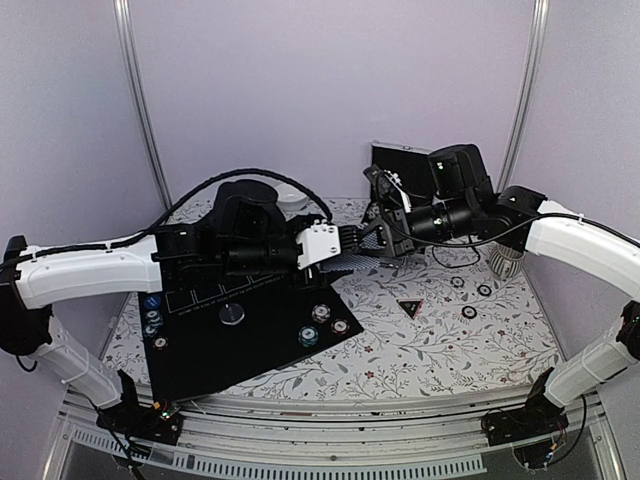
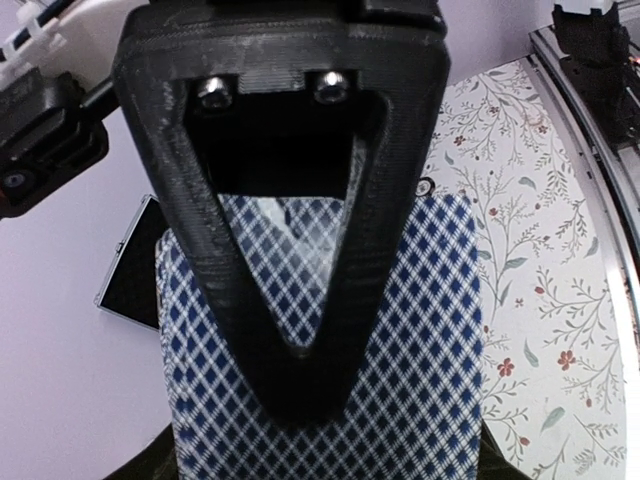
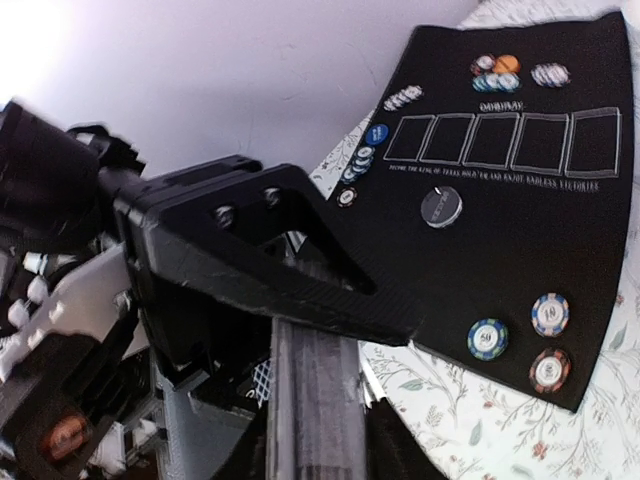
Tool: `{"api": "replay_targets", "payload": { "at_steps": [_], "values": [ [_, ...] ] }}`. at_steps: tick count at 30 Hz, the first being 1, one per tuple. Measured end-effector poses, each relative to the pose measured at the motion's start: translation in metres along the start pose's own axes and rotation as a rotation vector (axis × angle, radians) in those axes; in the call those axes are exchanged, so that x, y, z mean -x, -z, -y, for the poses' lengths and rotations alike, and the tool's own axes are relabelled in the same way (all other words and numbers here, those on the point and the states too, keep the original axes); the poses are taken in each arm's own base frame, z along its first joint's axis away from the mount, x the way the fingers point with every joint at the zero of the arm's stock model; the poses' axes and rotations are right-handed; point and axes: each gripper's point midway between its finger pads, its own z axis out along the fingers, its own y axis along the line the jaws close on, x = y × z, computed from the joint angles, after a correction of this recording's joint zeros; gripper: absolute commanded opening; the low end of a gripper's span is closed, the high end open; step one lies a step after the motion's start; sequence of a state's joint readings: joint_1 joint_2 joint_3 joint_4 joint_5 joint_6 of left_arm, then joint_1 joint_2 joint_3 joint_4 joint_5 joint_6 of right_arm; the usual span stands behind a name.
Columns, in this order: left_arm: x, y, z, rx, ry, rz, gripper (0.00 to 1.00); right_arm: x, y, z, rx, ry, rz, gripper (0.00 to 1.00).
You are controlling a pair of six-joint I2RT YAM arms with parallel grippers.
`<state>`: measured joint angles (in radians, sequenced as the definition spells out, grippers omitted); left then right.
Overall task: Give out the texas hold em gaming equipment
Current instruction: Pass from the right arm to the left, then pass from the left arm to the right
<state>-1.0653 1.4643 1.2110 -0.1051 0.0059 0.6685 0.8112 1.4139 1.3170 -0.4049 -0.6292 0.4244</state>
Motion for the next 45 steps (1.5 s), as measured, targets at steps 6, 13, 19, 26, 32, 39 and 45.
{"api": "replay_targets", "payload": {
  "at_steps": [6,13,19,26,32,39,45],
  "values": [
    [0.0,0.009,-0.003,-0.005,0.013,-0.006,0.4,-0.005,-0.001,-0.017,0.08,0.054,-0.017,0.63],
    [0.002,0.024,0.001,-0.061,0.032,-0.017,0.4,-0.014,0.007,-0.024,0.109,0.139,-0.011,0.85],
    [0.005,0.037,0.01,-0.141,0.061,-0.016,0.4,-0.002,0.028,-0.029,0.051,0.295,0.097,0.99],
    [0.004,0.061,0.012,-0.204,0.102,-0.017,0.4,-0.02,0.063,-0.031,-0.008,0.633,0.278,0.99],
    [0.006,0.068,0.014,-0.237,0.119,-0.028,0.4,-0.025,0.025,-0.024,0.017,0.832,0.242,0.99],
    [0.006,0.071,0.017,-0.264,0.125,-0.038,0.41,-0.027,-0.009,-0.025,0.04,0.979,0.191,0.99],
    [0.004,0.066,0.021,-0.289,0.131,-0.055,0.4,-0.019,-0.025,-0.045,0.056,1.07,0.205,1.0]
  ]
}}
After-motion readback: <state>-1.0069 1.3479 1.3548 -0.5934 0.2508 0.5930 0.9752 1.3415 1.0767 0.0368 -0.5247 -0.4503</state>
